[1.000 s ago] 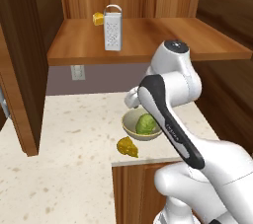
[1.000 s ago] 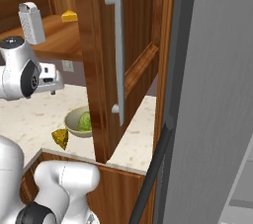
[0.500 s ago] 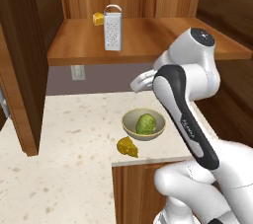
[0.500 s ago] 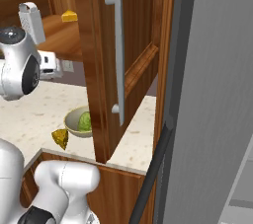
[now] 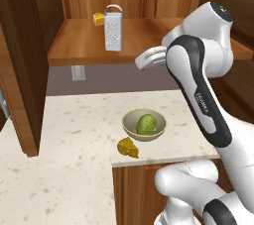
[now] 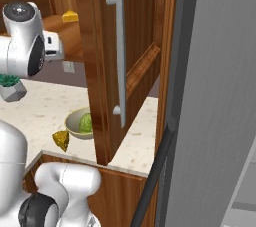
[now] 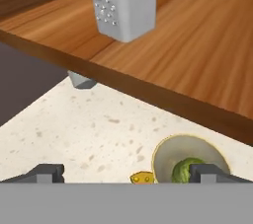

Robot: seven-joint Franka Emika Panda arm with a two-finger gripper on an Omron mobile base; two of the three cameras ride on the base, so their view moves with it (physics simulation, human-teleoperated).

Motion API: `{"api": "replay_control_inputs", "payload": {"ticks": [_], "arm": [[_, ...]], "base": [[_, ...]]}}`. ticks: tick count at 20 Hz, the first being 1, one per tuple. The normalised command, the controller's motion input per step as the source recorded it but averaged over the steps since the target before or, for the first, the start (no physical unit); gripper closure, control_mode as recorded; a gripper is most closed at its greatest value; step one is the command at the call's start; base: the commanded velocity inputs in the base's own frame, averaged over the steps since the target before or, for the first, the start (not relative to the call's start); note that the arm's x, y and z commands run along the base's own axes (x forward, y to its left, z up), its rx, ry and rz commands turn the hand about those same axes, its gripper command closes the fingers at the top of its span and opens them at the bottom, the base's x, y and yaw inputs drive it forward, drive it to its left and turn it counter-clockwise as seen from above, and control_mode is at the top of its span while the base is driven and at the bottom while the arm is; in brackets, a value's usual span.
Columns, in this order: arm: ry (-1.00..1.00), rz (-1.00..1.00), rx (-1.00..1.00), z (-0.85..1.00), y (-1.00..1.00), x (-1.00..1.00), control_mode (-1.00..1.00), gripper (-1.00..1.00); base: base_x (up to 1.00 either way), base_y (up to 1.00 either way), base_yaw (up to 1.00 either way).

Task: Pick the cheese from the fridge and the cheese grater from the cabinet and place them next to the salad bowl.

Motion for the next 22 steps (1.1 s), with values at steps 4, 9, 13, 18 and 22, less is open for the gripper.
{"api": "replay_control_inputs", "payload": {"ticks": [4, 9, 13, 18, 22], "arm": [[-0.09, 0.14, 0.1, 0.26, 0.0, 0.34, -1.0, -1.0], [-0.02, 0.18, 0.11, 0.2, 0.0, 0.49, -1.0, -1.0], [0.0, 0.17, 0.09, 0.36, 0.1, 0.41, -1.0, -1.0], [0.01, 0.12, 0.01, 0.43, 0.21, 0.37, -1.0, -1.0], [-0.02, 0.1, -0.01, 0.28, 0.18, 0.28, -1.0, -1.0]], "base": [[0.0, 0.0, 0.0], [0.0, 0.0, 0.0], [0.0, 0.0, 0.0], [0.0, 0.0, 0.0], [0.0, 0.0, 0.0]]}}
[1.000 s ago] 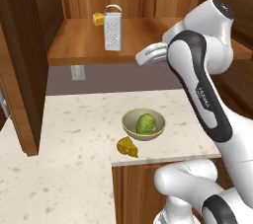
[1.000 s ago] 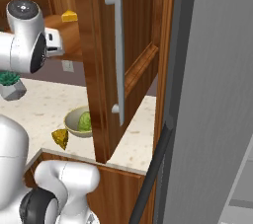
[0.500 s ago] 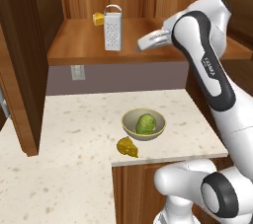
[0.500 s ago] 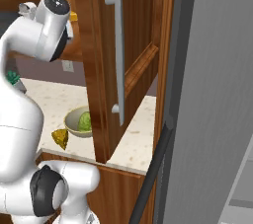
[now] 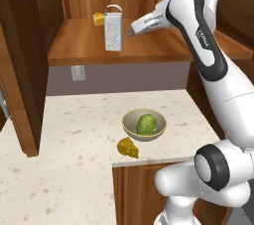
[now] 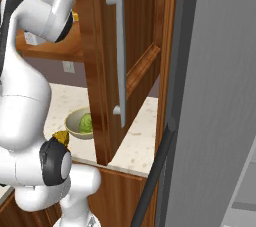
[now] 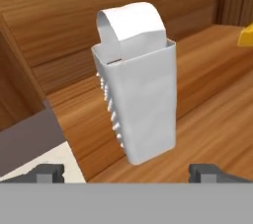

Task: Pick the cheese from the fridge and the cheese grater from the cabinet and place them next to the salad bowl.

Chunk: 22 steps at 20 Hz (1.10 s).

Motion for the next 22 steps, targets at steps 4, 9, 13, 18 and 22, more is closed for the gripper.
{"api": "replay_control_inputs", "payload": {"ticks": [4, 9, 13, 18, 22], "arm": [[-0.03, 0.11, -0.03, -0.01, 0.09, 0.2, -1.0, -1.0], [-0.13, 0.12, -0.08, -0.05, 0.11, 0.18, -1.0, -1.0], [-0.16, 0.11, -0.06, -0.1, 0.2, 0.13, -1.0, -1.0], [-0.03, 0.06, -0.04, -0.11, 0.17, 0.14, -1.0, -1.0], [0.0, 0.03, -0.01, -0.09, 0.11, 0.23, -1.0, -1.0]], "base": [[0.0, 0.0, 0.0], [0.0, 0.0, 0.0], [0.0, 0.0, 0.0], [0.0, 0.0, 0.0], [0.0, 0.0, 0.0]]}}
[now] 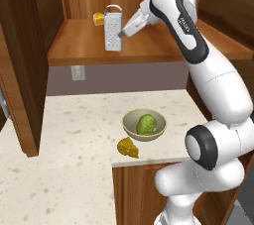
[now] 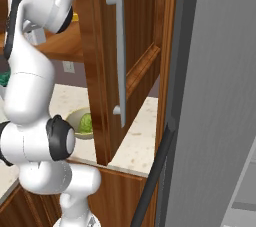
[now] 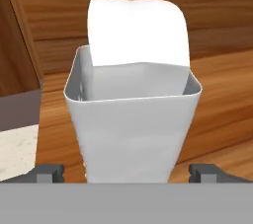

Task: Pick the cheese from the fridge and the cheese grater from the cabinet and place them next to the salad bowl.

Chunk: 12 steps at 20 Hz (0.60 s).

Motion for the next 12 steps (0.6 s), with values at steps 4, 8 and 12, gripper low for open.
{"api": "replay_control_inputs", "payload": {"ticks": [4, 8, 12], "arm": [[0.0, 0.02, 0.0, -0.04, 0.07, 0.25, -1.0, -1.0], [0.0, 0.02, 0.0, -0.04, 0.07, 0.23, -1.0, -1.0], [0.0, 0.03, 0.0, -0.05, 0.12, 0.15, -1.0, -1.0]], "base": [[0.0, 0.0, 0.0], [0.0, 0.0, 0.0], [0.0, 0.0, 0.0]]}}
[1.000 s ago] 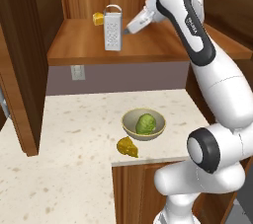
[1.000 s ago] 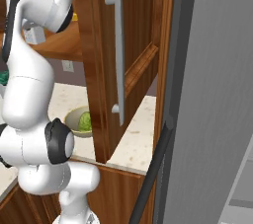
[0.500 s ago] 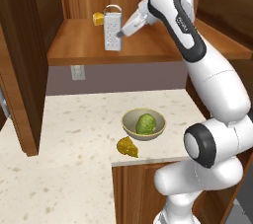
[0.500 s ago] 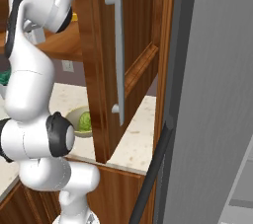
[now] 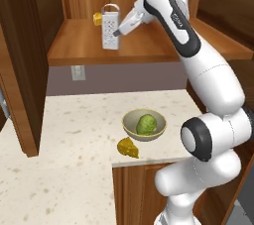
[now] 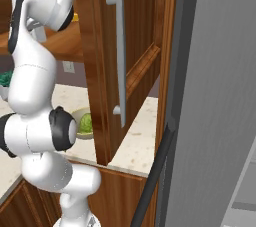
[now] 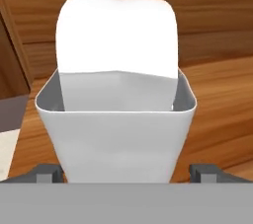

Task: Pick the cheese from the fridge and the cheese grater from the cabinet and place them next to the salad bowl.

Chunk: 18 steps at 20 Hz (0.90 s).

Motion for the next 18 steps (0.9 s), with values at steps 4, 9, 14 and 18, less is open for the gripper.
{"api": "replay_control_inputs", "payload": {"ticks": [4, 9, 14, 18], "arm": [[0.01, 0.03, 0.0, -0.11, 0.14, 0.06, -1.0, -1.0], [0.02, 0.03, 0.0, -0.13, 0.18, 0.06, -1.0, -1.0], [0.0, 0.03, 0.0, -0.09, 0.16, 0.04, -1.0, 1.0], [0.0, 0.05, 0.0, -0.04, 0.06, -0.05, -1.0, 1.0]], "base": [[0.0, 0.0, 0.0], [0.0, 0.0, 0.0], [0.0, 0.0, 0.0], [0.0, 0.0, 0.0]]}}
